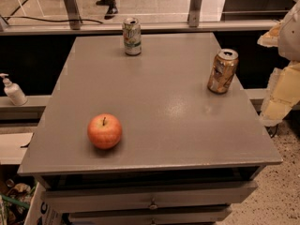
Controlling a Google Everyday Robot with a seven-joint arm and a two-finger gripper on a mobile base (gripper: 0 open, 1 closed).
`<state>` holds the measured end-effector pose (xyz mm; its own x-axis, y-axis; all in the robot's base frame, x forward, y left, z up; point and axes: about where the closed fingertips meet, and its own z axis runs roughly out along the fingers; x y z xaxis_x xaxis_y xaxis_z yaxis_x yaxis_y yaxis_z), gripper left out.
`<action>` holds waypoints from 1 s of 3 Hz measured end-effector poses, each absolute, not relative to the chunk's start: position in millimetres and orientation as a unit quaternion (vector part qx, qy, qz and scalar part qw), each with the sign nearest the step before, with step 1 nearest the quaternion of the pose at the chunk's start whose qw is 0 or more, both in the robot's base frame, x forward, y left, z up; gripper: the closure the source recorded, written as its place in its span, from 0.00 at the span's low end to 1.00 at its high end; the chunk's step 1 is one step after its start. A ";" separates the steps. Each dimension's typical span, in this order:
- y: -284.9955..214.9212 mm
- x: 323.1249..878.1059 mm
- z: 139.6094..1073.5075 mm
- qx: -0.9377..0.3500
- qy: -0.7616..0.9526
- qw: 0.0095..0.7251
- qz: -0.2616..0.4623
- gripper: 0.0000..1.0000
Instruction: Move apple near 7up can
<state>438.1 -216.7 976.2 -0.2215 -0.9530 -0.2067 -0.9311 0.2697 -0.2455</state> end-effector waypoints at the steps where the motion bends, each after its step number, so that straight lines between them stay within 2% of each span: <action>1: -216.6 438.1 976.2 -0.603 0.781 0.159 -0.034 0.00; 3: -182.3 434.3 955.5 -0.624 0.751 0.214 0.031 0.00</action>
Offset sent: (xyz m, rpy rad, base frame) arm -0.0033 0.0357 -0.0211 0.1635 -0.0121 0.1101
